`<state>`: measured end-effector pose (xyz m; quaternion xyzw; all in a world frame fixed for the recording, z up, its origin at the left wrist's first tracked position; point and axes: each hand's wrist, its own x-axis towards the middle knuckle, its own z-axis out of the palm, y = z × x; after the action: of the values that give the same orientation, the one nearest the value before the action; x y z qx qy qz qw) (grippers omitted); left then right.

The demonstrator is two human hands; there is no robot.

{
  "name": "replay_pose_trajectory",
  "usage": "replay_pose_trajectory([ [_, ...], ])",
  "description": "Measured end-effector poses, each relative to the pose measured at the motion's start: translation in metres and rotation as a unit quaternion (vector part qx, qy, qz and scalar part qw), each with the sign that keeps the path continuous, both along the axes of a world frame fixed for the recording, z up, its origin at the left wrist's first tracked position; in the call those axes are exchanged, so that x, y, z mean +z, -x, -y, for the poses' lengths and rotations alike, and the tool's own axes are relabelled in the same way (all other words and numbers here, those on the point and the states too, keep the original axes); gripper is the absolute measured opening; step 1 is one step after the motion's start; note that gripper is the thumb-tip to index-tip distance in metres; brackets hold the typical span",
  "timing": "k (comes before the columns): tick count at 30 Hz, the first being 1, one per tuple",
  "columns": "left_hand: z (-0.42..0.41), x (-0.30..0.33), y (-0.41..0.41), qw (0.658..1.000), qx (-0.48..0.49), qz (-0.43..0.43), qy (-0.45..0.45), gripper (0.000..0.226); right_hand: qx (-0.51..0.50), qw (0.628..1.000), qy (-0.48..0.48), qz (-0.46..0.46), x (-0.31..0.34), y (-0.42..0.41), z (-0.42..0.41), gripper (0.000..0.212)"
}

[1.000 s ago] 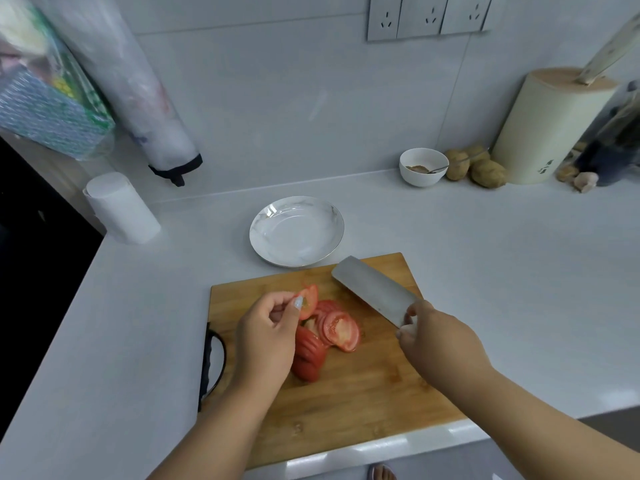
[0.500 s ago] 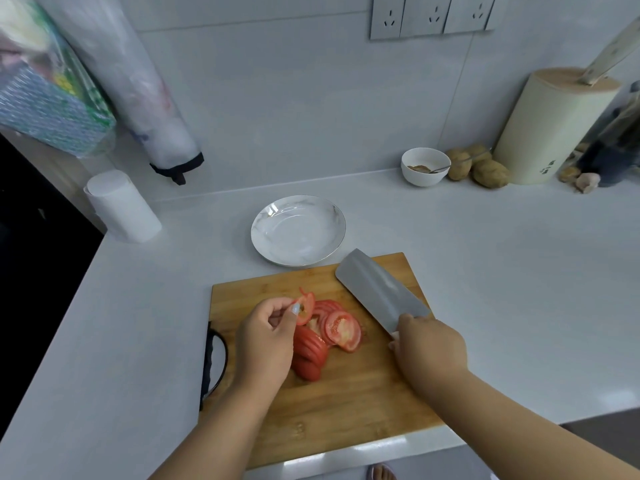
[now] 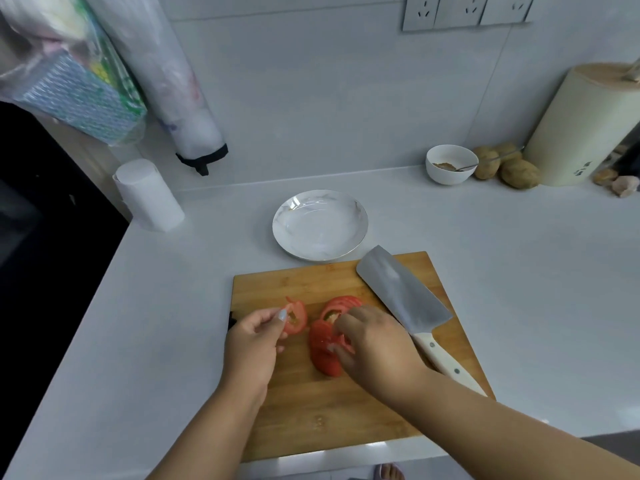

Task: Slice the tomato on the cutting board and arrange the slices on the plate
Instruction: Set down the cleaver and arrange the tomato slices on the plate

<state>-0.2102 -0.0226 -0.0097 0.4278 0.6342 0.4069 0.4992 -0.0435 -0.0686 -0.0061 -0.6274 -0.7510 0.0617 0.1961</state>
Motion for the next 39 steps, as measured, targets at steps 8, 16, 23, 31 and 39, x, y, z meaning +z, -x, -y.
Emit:
replay_pose_trajectory([
  [8,0.011,-0.011,0.01,0.999,-0.006,-0.013,0.05,0.008,-0.062,0.991,0.089,0.072,-0.02,0.014,-0.003,0.079],
  [16,0.017,-0.012,0.005,0.98,-0.115,-0.053,0.156,0.012,-0.096,0.983,0.152,-0.047,-0.015,0.017,-0.011,0.054],
  [23,0.021,-0.008,-0.001,0.94,-0.249,-0.213,0.094,0.039,-0.043,0.996,0.055,0.057,-0.015,0.015,0.007,0.056],
  [31,0.023,-0.006,-0.011,0.932,-0.233,-0.269,0.062,0.025,-0.103,0.983,0.152,0.018,-0.02,0.021,0.004,0.045],
  [39,0.02,-0.016,-0.01,0.966,-0.196,-0.129,0.106,0.032,-0.089,0.974,0.172,-0.118,-0.017,0.016,0.0,0.022],
])
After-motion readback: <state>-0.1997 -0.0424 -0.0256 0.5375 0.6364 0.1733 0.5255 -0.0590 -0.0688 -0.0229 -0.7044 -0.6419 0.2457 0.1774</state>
